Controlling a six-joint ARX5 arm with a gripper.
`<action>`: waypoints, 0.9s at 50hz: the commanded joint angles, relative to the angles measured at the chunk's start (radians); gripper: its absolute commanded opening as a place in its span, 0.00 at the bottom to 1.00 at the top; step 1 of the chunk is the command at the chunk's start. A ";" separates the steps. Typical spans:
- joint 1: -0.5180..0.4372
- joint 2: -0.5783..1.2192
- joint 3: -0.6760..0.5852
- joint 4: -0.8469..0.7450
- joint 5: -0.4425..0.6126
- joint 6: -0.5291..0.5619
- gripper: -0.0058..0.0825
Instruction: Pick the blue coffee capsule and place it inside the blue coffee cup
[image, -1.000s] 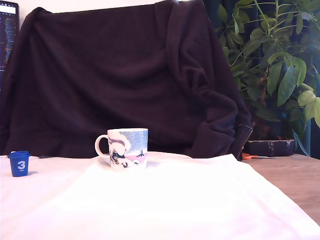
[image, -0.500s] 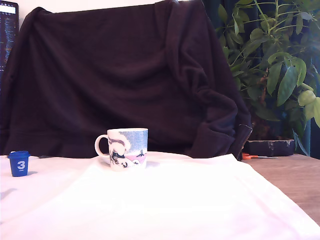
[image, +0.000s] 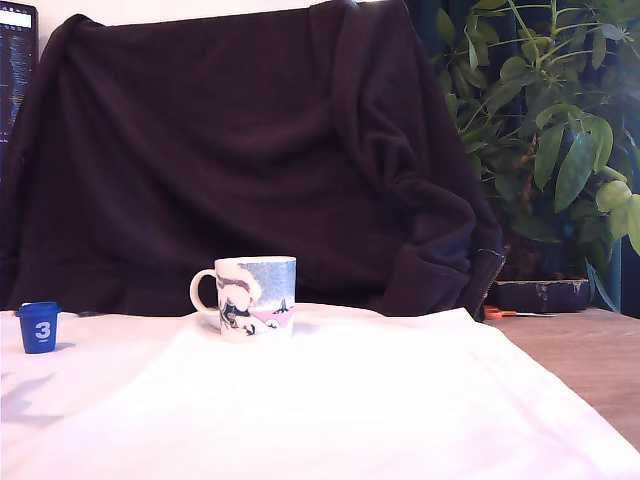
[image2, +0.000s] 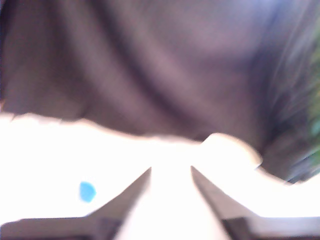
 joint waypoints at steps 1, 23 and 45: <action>-0.010 0.051 -0.018 0.058 -0.039 0.041 0.84; -0.013 0.514 0.079 0.294 -0.066 0.186 0.84; 0.032 0.891 0.231 0.458 -0.080 0.258 0.84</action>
